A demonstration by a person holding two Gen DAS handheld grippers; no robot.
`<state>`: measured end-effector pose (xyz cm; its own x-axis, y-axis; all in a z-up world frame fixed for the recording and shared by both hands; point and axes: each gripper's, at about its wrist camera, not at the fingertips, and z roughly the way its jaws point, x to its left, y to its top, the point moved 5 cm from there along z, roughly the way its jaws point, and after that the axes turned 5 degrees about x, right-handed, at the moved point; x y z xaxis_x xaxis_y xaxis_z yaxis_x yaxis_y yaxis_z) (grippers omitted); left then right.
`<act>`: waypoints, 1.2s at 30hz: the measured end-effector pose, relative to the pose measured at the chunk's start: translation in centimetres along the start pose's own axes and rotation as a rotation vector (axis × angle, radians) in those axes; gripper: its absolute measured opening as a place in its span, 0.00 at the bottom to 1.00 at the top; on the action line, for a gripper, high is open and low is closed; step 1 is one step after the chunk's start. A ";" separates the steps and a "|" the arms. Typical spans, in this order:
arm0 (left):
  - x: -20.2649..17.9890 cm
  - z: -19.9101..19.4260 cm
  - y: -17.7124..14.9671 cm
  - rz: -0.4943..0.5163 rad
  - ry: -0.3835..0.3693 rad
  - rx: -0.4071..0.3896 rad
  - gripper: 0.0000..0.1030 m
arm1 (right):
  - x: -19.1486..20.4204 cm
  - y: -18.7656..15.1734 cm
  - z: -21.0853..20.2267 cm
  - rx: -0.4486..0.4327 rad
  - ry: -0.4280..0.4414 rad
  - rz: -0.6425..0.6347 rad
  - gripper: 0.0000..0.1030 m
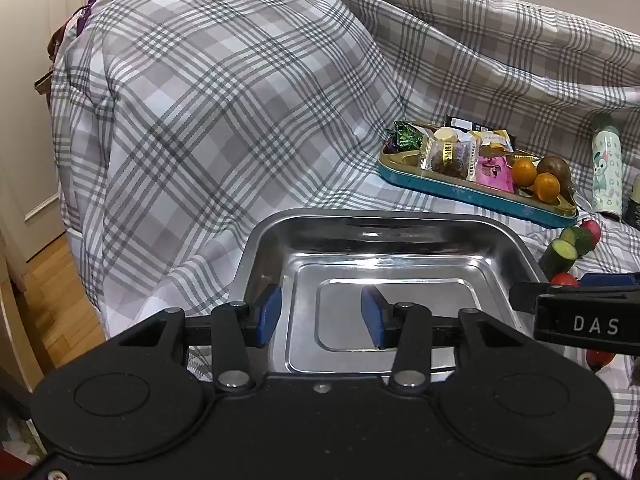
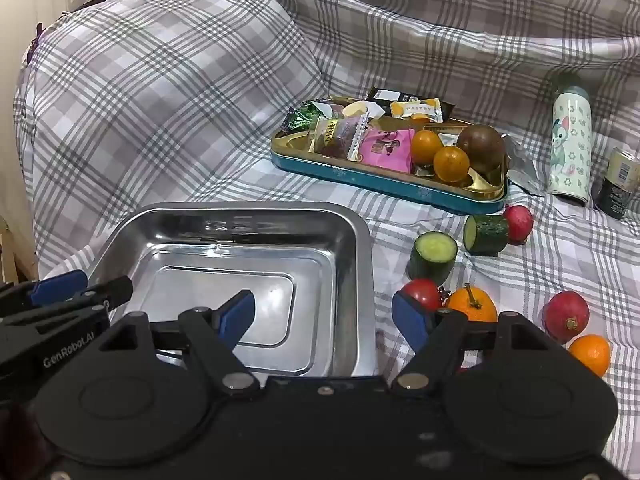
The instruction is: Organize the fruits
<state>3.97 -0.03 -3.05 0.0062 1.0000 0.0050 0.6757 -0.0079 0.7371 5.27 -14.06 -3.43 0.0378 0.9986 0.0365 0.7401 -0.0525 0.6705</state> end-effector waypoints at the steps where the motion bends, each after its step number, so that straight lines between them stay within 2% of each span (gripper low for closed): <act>1: 0.0 0.0 0.0 -0.001 0.000 0.001 0.51 | 0.0 0.0 0.0 0.003 -0.003 -0.003 0.75; 9: 0.0 0.4 0.1 -0.002 -0.021 0.007 0.51 | -0.1 -0.2 0.3 0.005 0.003 -0.006 0.75; 36: 0.1 -0.1 0.1 -0.002 -0.013 -0.003 0.51 | 0.0 -0.1 0.3 0.014 0.012 0.005 0.75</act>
<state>3.94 0.06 -2.93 0.0147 0.9999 -0.0051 0.6736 -0.0062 0.7391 5.36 -14.05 -3.74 0.0335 0.9983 0.0481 0.7490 -0.0569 0.6601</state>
